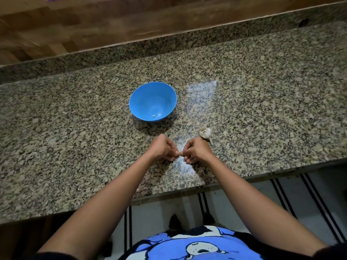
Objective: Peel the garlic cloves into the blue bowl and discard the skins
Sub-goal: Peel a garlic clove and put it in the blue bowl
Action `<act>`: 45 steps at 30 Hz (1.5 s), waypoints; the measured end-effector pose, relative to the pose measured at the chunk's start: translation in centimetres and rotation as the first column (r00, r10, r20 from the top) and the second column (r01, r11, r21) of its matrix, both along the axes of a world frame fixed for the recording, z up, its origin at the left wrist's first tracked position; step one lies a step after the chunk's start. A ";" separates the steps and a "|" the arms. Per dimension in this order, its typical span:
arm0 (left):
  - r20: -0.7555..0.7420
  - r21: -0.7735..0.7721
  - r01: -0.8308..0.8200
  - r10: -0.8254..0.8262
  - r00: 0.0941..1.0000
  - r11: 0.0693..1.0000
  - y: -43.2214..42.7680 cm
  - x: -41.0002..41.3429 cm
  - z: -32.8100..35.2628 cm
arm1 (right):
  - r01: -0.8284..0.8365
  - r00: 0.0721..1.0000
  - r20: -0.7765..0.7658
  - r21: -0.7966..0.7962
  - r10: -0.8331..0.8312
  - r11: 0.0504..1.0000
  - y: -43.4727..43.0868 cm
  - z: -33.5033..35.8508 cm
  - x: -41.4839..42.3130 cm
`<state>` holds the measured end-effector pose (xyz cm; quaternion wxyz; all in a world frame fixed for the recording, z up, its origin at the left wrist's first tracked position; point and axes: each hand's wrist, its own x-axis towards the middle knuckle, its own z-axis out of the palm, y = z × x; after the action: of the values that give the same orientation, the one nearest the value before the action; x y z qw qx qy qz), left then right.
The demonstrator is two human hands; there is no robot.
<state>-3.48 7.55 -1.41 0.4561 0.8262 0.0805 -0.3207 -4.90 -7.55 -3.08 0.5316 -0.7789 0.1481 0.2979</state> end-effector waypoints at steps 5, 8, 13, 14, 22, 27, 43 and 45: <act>0.058 0.109 0.012 -0.019 0.998 0.994 -0.6 -0.1 -0.2 | 0.005 1.000 0.010 -0.028 -0.004 1.000 0.2 -0.4 0.2; 0.084 0.169 -0.001 -0.014 0.996 0.986 -1.0 -0.1 -0.1 | 0.003 1.000 0.015 -0.043 -0.002 0.999 0.2 -0.4 0.3; 0.176 0.289 -0.009 -0.044 0.983 0.957 -1.8 -0.4 -0.3 | 0.014 0.999 0.046 -0.068 -0.011 0.998 0.5 -0.2 0.1; 0.206 0.311 -0.020 -0.047 0.977 0.950 -2.0 -0.5 -0.5 | 0.014 0.999 0.053 -0.071 -0.010 0.997 0.5 -0.1 0.0; -0.249 -0.398 -0.465 0.394 0.885 0.791 1.0 -2.9 -0.3 | -0.022 0.948 0.319 0.103 -0.012 0.994 -0.5 -1.0 -2.5; -0.387 -0.551 -0.535 0.372 0.844 0.640 0.3 -3.2 0.2 | 0.010 0.877 0.478 0.082 -0.048 0.997 -0.4 -1.3 -3.0; 0.116 -0.386 -0.323 0.393 0.912 0.864 0.2 -3.7 -1.0 | 0.037 0.908 0.406 0.157 -0.099 0.987 -0.1 -1.7 -2.3; 0.072 -0.421 -0.319 0.382 0.921 0.849 0.5 -3.7 -0.9 | 0.038 0.940 0.315 0.293 -0.134 0.955 -0.4 -1.2 -2.2</act>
<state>-7.21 8.04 -2.30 0.6713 0.7083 0.1275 -0.1772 -7.10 -7.92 -4.31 0.6672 -0.7267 0.0466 0.1570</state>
